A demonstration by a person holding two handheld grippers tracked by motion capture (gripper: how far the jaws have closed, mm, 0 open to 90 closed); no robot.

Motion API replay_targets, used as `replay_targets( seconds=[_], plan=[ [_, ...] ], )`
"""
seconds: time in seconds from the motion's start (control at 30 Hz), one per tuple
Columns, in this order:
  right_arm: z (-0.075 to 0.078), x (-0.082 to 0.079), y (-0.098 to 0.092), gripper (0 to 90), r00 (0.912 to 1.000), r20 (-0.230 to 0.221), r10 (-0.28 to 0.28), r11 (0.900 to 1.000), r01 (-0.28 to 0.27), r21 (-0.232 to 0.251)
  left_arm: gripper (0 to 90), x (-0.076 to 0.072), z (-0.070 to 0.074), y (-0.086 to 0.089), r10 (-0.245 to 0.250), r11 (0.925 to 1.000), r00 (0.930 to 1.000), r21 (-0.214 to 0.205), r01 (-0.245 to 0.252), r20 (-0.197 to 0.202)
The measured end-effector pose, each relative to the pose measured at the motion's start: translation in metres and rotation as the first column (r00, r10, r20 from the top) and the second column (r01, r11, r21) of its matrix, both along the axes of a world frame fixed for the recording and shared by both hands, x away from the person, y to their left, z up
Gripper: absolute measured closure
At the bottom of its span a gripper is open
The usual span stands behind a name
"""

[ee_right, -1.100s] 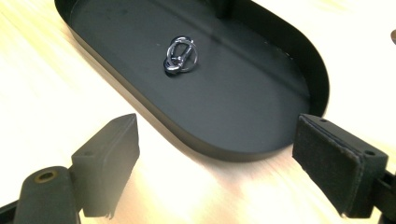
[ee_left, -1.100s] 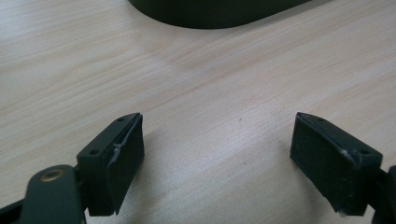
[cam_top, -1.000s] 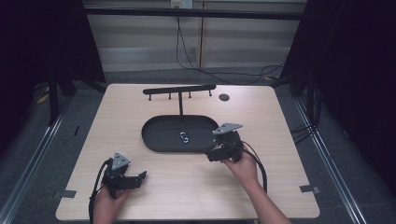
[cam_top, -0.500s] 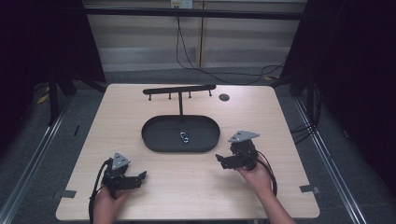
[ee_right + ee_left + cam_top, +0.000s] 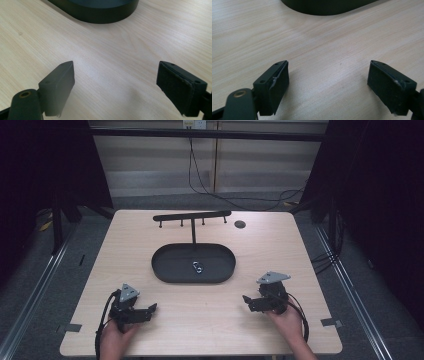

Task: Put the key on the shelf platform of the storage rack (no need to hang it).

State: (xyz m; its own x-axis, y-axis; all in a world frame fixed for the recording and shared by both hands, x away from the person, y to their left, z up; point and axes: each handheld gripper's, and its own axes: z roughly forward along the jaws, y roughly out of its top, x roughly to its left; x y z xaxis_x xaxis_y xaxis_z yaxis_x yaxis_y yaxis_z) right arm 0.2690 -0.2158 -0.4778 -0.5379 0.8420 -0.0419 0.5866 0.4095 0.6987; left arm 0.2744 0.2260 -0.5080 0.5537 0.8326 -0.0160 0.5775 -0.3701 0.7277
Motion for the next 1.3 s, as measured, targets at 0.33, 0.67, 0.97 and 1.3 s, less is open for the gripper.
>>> replay_targets(
  seconds=[0.33, 0.67, 0.97, 1.3],
  plan=[
    [-0.016, -0.015, -0.012, 15.1, 0.9992, -0.018, -0.037, 0.9993, 0.037, 0.002, 17.3, 0.000, 0.000, 0.000, 0.000, 1.0000, 1.0000, -0.001, 0.000, 0.000],
    [-0.027, -0.022, -0.024, 15.8, 0.9978, -0.019, -0.063, 0.9980, 0.063, 0.008, 17.3, 0.000, 0.000, 0.000, 0.000, 1.0000, 1.0000, -0.001, 0.000, 0.000],
    [-0.033, -0.025, -0.031, 15.6, 0.9967, 0.000, -0.081, 0.9947, 0.081, 0.063, 17.3, 0.000, 0.000, 0.000, 0.000, 1.0000, 1.0000, 0.000, 0.000, 0.000],
    [-0.033, -0.025, -0.031, 15.5, 0.9969, 0.003, -0.078, 0.9949, 0.078, 0.064, 17.3, 0.000, 0.000, 0.000, 0.000, 1.0000, 1.0000, 0.000, 0.000, 0.000]
  ],
)
